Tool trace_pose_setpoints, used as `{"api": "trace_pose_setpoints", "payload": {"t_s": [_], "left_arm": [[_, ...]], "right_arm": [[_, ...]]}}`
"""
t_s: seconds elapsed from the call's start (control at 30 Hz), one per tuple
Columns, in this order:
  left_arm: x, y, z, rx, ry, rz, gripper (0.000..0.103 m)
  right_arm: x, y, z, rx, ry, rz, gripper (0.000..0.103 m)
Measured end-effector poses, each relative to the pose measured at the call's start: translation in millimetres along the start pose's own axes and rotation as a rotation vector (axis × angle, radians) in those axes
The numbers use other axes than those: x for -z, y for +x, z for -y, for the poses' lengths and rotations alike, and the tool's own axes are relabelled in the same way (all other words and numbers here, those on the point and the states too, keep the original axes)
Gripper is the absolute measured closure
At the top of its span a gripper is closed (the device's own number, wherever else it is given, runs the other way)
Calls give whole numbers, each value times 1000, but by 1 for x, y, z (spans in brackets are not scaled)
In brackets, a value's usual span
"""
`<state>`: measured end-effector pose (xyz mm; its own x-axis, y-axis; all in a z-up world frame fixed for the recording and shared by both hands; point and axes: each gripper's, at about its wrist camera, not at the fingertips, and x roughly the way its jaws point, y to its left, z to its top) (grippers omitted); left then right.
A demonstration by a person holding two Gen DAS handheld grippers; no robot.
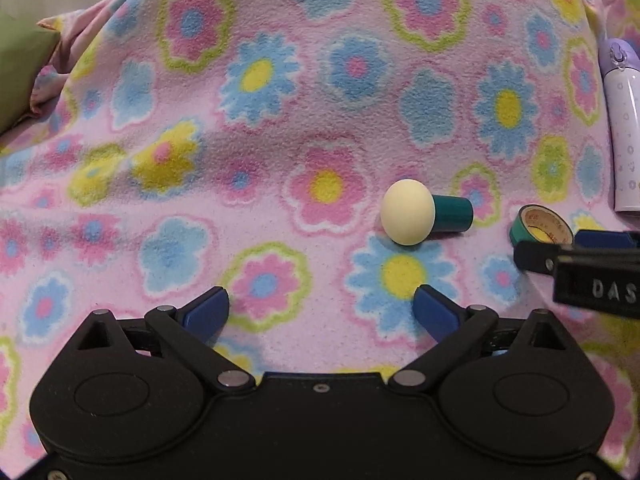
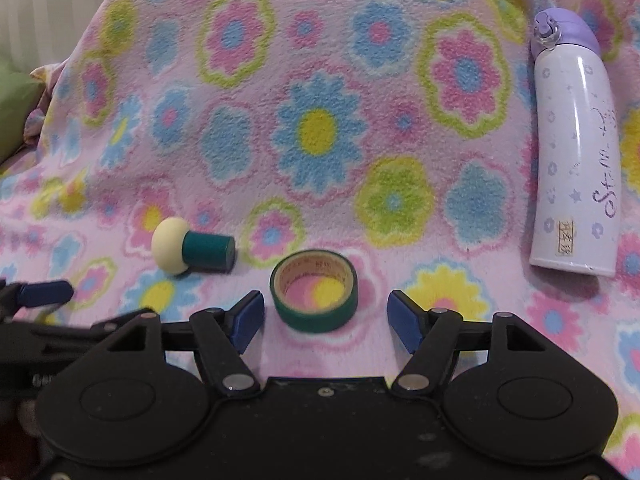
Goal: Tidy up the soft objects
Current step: 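Move the left tool toward the mushroom sponge while the right tool approaches the green tape roll, then close the left tool on the mushroom sponge while the right tool grasps the green tape roll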
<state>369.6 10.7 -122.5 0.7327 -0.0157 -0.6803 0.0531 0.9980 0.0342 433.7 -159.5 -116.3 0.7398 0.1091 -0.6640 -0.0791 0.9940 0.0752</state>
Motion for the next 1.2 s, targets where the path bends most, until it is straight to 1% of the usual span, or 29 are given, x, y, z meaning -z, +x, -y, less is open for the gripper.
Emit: {"api": "trace_pose_setpoints", "payload": {"t_s": [0.13, 0.2, 0.37, 0.53, 0.63, 0.73, 0.83, 0.87, 0.93, 1.0, 1.07, 1.1, 1.13, 1.17, 1.2], "left_arm": [[-1, 3, 0, -5, 0, 0, 6], [-1, 3, 0, -8, 0, -1, 5], [-1, 3, 0, -8, 0, -1, 5], [-2, 3, 0, -9, 0, -1, 5], [-2, 3, 0, -9, 0, 0, 5], [-2, 3, 0, -10, 0, 0, 5], [-2, 3, 0, -11, 0, 0, 5], [-2, 3, 0, -11, 0, -1, 4], [-2, 3, 0, -12, 1, -1, 4], [-2, 4, 0, -14, 0, -1, 4], [-2, 4, 0, -14, 0, -1, 4], [-2, 4, 0, -14, 0, -1, 4], [-3, 4, 0, -14, 0, -1, 4], [-3, 4, 0, -14, 0, -1, 4], [-3, 3, 0, -14, 0, -1, 4]], "right_arm": [[-6, 8, -3, 18, -1, -4, 34], [-7, 10, -6, 28, -14, -3, 37], [-6, 6, -3, 12, 0, -1, 56], [0, -12, 4, 41, 0, -25, 56], [10, -27, 6, 74, -51, -37, 56], [23, -40, 6, 95, -124, -28, 56], [29, -47, 9, 98, -133, -11, 56], [28, -45, 9, 110, -127, -14, 49], [26, -40, 9, 133, -113, -15, 42], [26, -37, 12, 122, -92, -16, 39], [27, -35, 17, 119, -59, -22, 26], [26, -33, 21, 111, -36, -28, 22], [26, -32, 23, 96, -20, -35, 11], [25, -28, 24, 61, -22, -51, 0], [25, -26, 21, 53, -42, -63, 0]]}}
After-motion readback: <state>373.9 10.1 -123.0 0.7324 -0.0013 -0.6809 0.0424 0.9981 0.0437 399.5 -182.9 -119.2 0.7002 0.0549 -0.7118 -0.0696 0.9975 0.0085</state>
